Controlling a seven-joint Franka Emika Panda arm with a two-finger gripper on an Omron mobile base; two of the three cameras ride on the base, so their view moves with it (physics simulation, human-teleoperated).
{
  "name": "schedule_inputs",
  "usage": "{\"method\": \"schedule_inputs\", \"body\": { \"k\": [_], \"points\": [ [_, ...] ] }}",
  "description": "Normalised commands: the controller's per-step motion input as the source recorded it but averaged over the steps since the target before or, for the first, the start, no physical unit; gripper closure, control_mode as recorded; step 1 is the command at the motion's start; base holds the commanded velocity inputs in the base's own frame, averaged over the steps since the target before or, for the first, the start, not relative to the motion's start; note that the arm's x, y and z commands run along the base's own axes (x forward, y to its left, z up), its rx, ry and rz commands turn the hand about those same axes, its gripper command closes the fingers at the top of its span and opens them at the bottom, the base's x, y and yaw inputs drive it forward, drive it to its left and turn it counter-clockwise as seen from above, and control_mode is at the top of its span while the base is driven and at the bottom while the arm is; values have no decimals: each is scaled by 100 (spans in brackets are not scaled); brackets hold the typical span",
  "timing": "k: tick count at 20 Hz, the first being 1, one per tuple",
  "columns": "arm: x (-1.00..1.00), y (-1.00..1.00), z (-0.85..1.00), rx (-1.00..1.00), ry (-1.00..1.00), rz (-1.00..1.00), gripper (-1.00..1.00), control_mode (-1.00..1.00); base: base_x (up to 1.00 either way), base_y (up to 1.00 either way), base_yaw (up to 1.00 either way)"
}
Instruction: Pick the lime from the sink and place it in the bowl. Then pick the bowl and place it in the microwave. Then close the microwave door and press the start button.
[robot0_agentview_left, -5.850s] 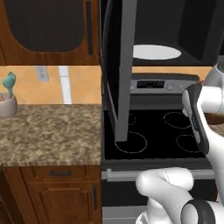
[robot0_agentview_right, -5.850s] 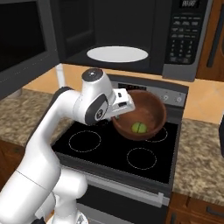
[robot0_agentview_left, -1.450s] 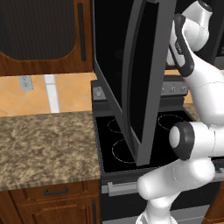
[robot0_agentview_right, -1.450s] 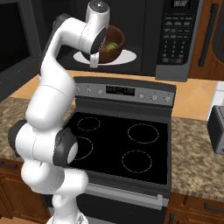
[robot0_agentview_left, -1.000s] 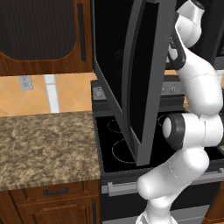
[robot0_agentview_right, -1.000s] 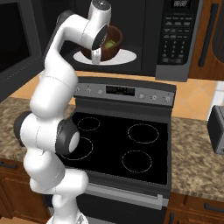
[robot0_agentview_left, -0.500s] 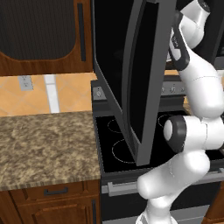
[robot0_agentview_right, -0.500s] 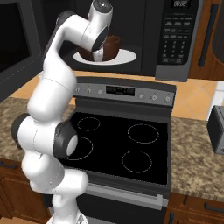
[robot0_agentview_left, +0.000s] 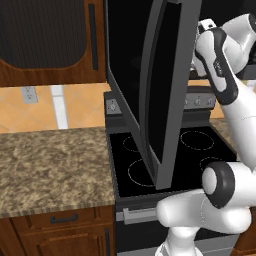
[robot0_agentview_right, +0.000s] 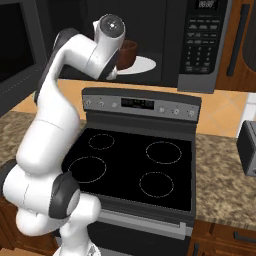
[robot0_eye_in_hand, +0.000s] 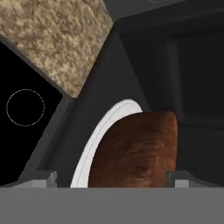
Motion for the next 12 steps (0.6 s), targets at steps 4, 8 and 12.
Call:
{"method": "schedule_inputs", "body": {
  "k": [4,8,12],
  "points": [
    [-82,-15,-35,-21,-10,-1,-100,-100,0,0,0],
    [-41,-1,-87,-54,-2,1,-100,-100,0,0,0],
    [-89,-27,-20,-36,-5,-6,-100,-100,0,0,0]
  ]
}}
